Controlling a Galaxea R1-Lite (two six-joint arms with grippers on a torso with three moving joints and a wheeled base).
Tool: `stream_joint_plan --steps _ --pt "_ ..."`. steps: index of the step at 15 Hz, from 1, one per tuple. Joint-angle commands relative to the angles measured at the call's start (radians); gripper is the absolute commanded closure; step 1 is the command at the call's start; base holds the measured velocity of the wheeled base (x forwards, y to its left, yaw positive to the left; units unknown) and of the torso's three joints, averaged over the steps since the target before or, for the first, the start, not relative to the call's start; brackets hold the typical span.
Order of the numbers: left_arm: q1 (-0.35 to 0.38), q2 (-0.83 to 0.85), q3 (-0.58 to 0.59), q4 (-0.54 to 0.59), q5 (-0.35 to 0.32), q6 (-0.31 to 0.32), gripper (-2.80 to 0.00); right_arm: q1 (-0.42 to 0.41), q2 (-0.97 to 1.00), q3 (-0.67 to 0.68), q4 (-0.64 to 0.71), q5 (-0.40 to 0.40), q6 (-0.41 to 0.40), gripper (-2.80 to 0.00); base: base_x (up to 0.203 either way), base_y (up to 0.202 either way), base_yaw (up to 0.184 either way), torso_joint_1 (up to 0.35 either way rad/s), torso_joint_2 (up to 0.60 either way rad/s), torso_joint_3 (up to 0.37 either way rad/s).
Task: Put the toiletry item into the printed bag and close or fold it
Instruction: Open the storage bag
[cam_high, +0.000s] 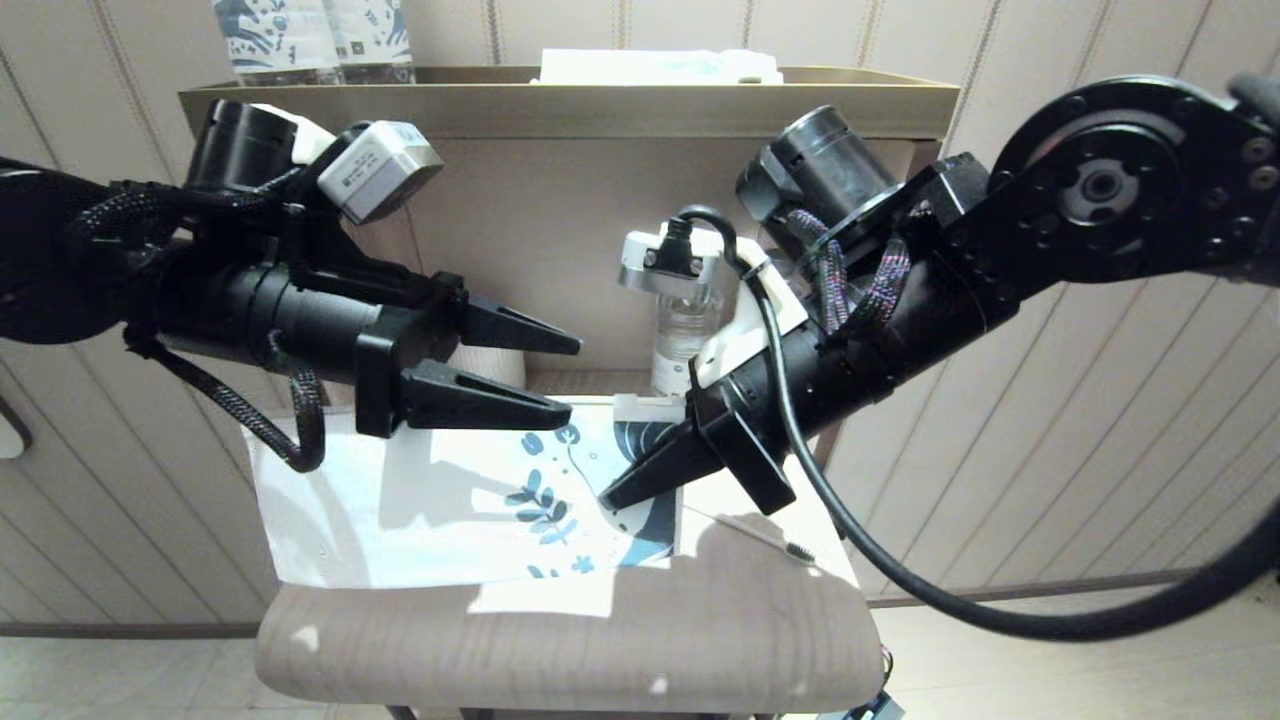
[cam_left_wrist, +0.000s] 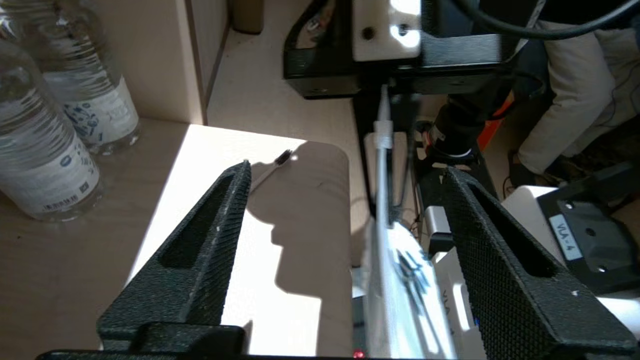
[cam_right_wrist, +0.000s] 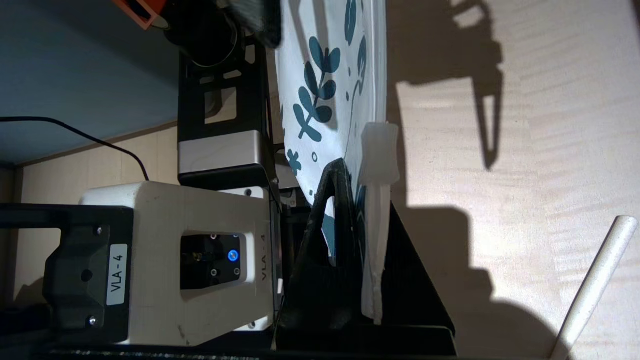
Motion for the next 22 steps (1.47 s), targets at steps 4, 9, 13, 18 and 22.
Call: stream_joint_plan --steps 4,9,13,18,22 --pt "0.001 0.049 -0.019 0.001 0.007 0.006 -2.8 0.016 -0.004 0.011 0.004 0.0 0.001 0.0 0.0 0.0 0.0 0.0 0.0 0.0" --pt "0.001 0.044 -0.028 0.002 0.007 -0.032 -2.8 0.026 0.005 0.004 -0.053 -0.002 0.015 0.0 0.0 0.0 0.0 0.0 0.0 0.0" --pt "0.002 0.01 -0.024 0.002 0.001 -0.051 -2.8 0.026 0.01 0.003 -0.063 -0.001 0.025 0.0 0.0 0.0 0.0 0.0 0.0 0.0" --pt "0.013 -0.012 -0.009 0.002 -0.011 -0.046 -2.8 0.021 -0.006 -0.007 0.02 0.0 -0.048 0.0 0.0 0.0 0.0 0.0 0.0 0.0" --pt "0.031 0.001 -0.022 0.005 -0.01 -0.016 -2.8 0.023 -0.031 -0.035 0.072 -0.059 -0.071 0.0 0.0 0.0 0.0 0.0 0.0 0.0"
